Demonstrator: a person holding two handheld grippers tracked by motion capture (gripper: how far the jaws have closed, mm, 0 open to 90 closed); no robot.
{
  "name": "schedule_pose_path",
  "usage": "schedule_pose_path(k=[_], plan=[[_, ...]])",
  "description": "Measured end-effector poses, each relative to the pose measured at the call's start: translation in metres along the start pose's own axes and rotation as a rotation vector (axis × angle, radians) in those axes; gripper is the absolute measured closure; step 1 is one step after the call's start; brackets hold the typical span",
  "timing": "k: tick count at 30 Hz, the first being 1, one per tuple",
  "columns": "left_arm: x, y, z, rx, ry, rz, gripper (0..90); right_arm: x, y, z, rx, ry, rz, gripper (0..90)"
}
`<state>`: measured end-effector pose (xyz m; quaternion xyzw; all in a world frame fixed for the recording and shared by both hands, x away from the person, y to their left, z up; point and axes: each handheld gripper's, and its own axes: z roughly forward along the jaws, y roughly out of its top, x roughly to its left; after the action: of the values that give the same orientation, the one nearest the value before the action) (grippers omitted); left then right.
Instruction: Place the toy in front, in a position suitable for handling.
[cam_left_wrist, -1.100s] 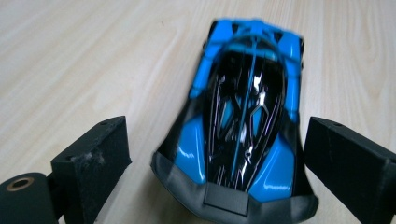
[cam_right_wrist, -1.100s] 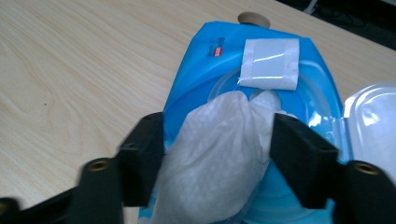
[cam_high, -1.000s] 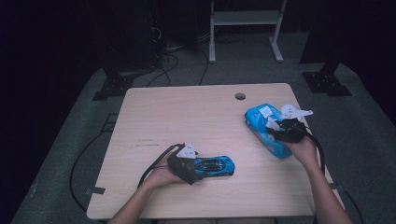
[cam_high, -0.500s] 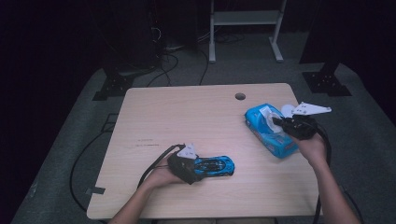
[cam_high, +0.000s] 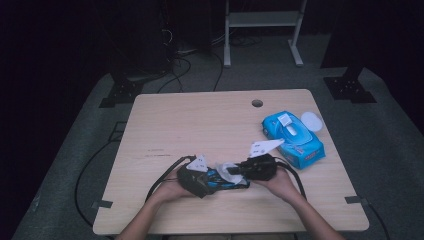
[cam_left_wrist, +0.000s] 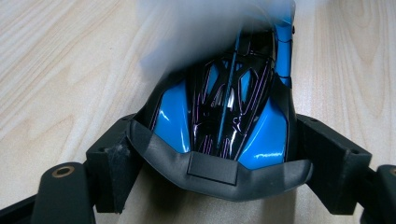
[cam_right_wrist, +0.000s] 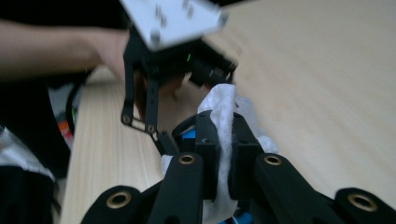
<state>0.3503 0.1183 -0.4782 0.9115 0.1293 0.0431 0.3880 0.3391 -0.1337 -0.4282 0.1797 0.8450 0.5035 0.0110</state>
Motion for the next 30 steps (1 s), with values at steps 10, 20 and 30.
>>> schedule_pose_path(k=[10,20,30], plan=[[0.000,-0.001,-0.001,-0.004,0.000,0.004,21.1,-0.013,-0.040,-0.016,0.163,-0.129,0.020,84.2],[0.000,-0.001,0.000,-0.006,0.003,0.007,21.2,-0.008,-0.026,0.005,0.103,-0.056,0.005,83.9],[0.000,-0.001,-0.003,0.003,0.001,0.004,19.0,-0.009,-0.024,-0.017,0.076,-0.118,-0.067,57.7]])
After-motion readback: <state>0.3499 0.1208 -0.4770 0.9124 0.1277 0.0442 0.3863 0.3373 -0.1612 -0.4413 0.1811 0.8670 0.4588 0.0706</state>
